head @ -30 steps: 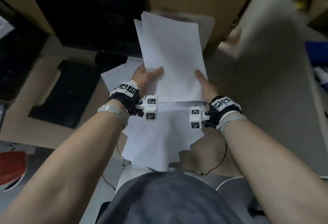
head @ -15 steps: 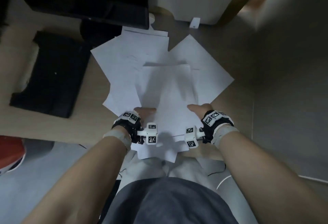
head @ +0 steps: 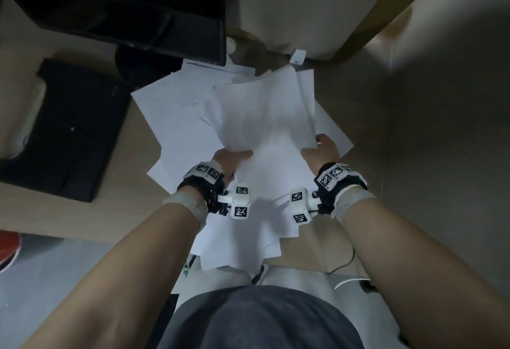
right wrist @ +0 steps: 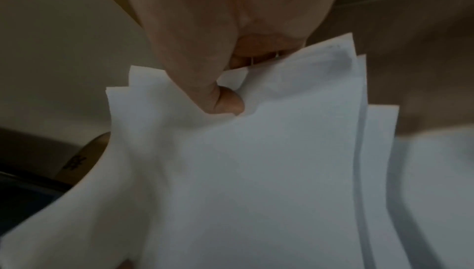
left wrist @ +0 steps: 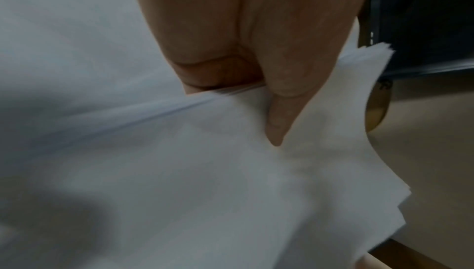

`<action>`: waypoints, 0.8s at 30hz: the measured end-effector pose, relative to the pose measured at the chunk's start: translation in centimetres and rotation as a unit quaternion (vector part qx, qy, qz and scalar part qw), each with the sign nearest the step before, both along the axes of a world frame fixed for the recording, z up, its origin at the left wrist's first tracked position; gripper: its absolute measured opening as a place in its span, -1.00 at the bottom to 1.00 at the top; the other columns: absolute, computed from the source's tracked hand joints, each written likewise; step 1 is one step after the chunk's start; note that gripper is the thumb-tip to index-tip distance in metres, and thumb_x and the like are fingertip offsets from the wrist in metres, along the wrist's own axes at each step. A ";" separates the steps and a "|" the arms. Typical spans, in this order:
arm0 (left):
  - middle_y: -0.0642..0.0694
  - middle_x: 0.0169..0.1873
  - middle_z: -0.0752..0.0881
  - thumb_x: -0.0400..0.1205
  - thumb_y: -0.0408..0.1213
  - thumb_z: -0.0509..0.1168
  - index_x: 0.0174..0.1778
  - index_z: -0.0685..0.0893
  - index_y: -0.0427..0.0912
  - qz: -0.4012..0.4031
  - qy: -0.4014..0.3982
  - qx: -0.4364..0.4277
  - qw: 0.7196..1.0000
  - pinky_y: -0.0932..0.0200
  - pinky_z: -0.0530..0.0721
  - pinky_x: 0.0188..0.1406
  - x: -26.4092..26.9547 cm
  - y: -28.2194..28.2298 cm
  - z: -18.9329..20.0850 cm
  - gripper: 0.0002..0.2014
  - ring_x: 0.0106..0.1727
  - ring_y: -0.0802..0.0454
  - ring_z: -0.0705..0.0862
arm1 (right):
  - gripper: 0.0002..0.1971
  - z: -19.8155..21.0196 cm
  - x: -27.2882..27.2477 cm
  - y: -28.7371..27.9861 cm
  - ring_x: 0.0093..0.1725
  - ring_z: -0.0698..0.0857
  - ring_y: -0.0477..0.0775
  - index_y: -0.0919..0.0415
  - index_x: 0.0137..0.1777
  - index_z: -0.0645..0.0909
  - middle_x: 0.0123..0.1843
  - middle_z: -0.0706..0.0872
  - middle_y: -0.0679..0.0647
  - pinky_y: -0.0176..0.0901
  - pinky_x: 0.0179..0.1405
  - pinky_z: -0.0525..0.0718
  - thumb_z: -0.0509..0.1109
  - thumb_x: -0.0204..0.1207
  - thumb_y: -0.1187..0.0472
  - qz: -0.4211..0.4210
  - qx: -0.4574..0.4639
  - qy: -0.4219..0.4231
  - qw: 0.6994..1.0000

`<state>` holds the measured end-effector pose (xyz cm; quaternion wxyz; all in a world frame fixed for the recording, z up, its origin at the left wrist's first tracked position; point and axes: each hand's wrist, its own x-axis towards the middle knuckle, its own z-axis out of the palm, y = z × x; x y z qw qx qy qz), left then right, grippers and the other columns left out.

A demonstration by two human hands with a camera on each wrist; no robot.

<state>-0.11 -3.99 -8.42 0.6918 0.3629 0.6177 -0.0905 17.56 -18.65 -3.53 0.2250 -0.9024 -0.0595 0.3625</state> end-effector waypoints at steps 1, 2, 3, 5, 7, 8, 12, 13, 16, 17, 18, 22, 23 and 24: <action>-0.28 0.10 0.79 -0.04 -0.04 0.64 0.02 0.73 -0.19 0.008 -0.001 0.000 1.000 -0.29 0.65 0.23 1.3 -0.3 0.2 -0.31 0.20 -0.30 0.72 | -0.68 0.1 1.3 0.4 -0.05 0.68 0.17 0.15 0.20 0.57 0.02 0.69 0.06 -0.11 -0.06 0.66 0.32 0.43 0.27 0.008 0.003 -0.015 1.000; -0.27 0.09 0.79 0.03 -0.05 0.61 0.01 0.71 -0.18 0.011 -0.003 0.002 1.000 -0.29 0.65 0.23 2.5 -0.7 0.7 -0.38 0.19 -0.29 0.73 | -0.67 0.2 2.7 0.7 -0.03 0.68 0.17 0.14 0.23 0.56 0.03 0.69 0.07 -0.10 -0.03 0.67 0.32 0.44 0.26 0.018 -0.011 -0.021 1.000; -0.25 0.09 0.79 0.14 -0.09 0.57 0.02 0.69 -0.19 0.014 -0.008 -0.003 1.000 -0.28 0.67 0.21 3.8 -1.2 1.6 -0.46 0.15 -0.29 0.75 | -0.66 0.1 3.9 1.0 -0.01 0.69 0.18 0.12 0.25 0.56 0.05 0.69 0.08 -0.08 0.00 0.69 0.32 0.45 0.24 0.027 -0.018 -0.026 0.999; -0.22 0.14 0.74 0.40 -0.17 0.51 0.17 0.64 -0.24 0.024 -0.008 -0.001 1.000 -0.25 0.70 0.19 6.2 -2.5 2.2 -0.55 0.13 -0.25 0.73 | -0.65 -0.6 6.3 1.3 0.05 0.71 0.20 0.11 0.27 0.56 0.15 0.71 0.13 0.01 0.08 0.73 0.35 0.46 0.18 0.046 -0.043 -0.017 0.998; -0.20 0.11 0.69 0.47 -0.16 0.49 0.30 0.60 -0.30 0.029 -0.012 0.014 0.999 -0.23 0.68 0.24 8.0 -3.7 1.4 -0.49 0.11 -0.19 0.70 | -0.56 -1.7 8.2 1.4 0.16 0.69 0.24 0.17 0.30 0.55 0.27 0.67 0.18 0.08 0.16 0.72 0.45 0.44 0.08 0.060 -0.064 0.011 0.996; -0.19 0.07 0.72 0.36 -0.13 0.54 0.26 0.63 -0.32 0.041 -0.008 0.020 0.999 -0.22 0.69 0.24 8.5 -4.1 0.9 -0.42 0.08 -0.17 0.72 | -0.42 -2.3 8.8 1.3 0.23 0.66 0.25 0.21 0.38 0.52 0.35 0.62 0.17 0.07 0.20 0.69 0.51 0.40 -0.01 0.064 -0.078 0.031 0.994; -0.23 -0.04 0.80 0.07 -0.06 0.53 0.08 0.71 -0.27 0.102 0.019 0.054 0.993 -0.21 0.73 0.15 9.8 -4.7 -1.0 -0.35 0.00 -0.24 0.78 | -0.10 -5.3 10.4 0.2 0.18 0.67 0.28 0.15 0.30 0.59 0.27 0.66 0.16 0.10 0.15 0.67 0.50 0.08 -0.48 0.096 -0.122 0.044 0.987; -0.24 -0.04 0.80 0.11 -0.07 0.55 0.13 0.71 -0.27 0.111 0.022 0.051 0.992 -0.23 0.73 0.14 10.1 -4.8 -0.8 -0.34 0.00 -0.25 0.78 | -0.07 -6.5 10.9 -0.2 0.15 0.68 0.29 0.09 0.19 0.61 0.21 0.68 0.16 0.17 0.17 0.67 0.43 -0.08 -0.55 0.101 -0.128 0.027 0.986; -0.27 0.01 0.78 0.38 -0.23 0.55 0.19 0.67 -0.27 0.141 0.008 0.039 0.989 -0.29 0.71 0.14 11.1 -5.0 -0.1 -0.53 0.03 -0.27 0.76 | -0.20 -9.7 12.1 -1.0 0.17 0.67 0.30 -0.01 -0.08 0.57 0.12 0.73 0.12 0.25 0.25 0.62 0.35 -0.26 -0.54 0.084 -0.100 0.040 0.991; -0.28 0.04 0.77 0.41 -0.26 0.54 0.22 0.66 -0.28 0.143 0.005 0.037 0.989 -0.29 0.70 0.15 11.5 -5.1 0.0 -0.54 0.05 -0.28 0.76 | -0.24 -8.6 12.1 -1.0 0.20 0.65 0.29 -0.03 -0.09 0.56 0.12 0.73 0.10 0.24 0.26 0.60 0.38 -0.23 -0.52 0.079 -0.095 0.051 0.991; -0.28 0.07 0.77 0.41 -0.26 0.54 0.25 0.65 -0.29 0.144 -0.001 0.039 0.989 -0.30 0.70 0.16 11.8 -5.2 0.1 -0.50 0.07 -0.28 0.76 | -0.27 -6.6 11.8 -0.7 0.22 0.63 0.27 -0.04 -0.03 0.56 0.13 0.72 0.10 0.22 0.26 0.61 0.44 -0.14 -0.48 0.067 -0.085 0.057 0.993; -0.30 0.09 0.77 0.43 -0.25 0.53 0.29 0.65 -0.32 0.127 -0.033 0.041 0.990 -0.34 0.68 0.16 12.6 -6.2 -0.5 -0.49 0.10 -0.31 0.75 | -0.48 -4.7 12.5 -1.6 0.02 0.67 0.18 0.20 0.24 0.55 0.12 0.71 0.14 -0.05 -0.04 0.62 0.59 0.38 -0.03 0.010 -0.015 0.087 0.996; -0.29 0.08 0.78 0.42 -0.21 0.53 0.28 0.66 -0.31 0.117 -0.028 0.049 0.992 -0.34 0.69 0.16 12.8 -6.4 -0.5 -0.48 0.09 -0.30 0.76 | -0.52 -5.1 12.8 -2.2 -0.01 0.68 0.17 0.21 0.22 0.55 0.08 0.71 0.12 -0.07 -0.08 0.59 0.58 0.40 0.00 0.000 0.003 0.087 0.996; -0.27 0.06 0.78 0.39 -0.15 0.54 0.26 0.67 -0.31 0.103 -0.018 0.062 0.993 -0.33 0.70 0.15 12.9 -6.6 -0.5 -0.45 0.07 -0.29 0.76 | -0.55 -4.8 12.9 -2.6 -0.03 0.69 0.16 0.20 0.18 0.56 0.05 0.70 0.11 -0.08 -0.10 0.58 0.58 0.42 0.00 0.000 0.012 0.083 0.996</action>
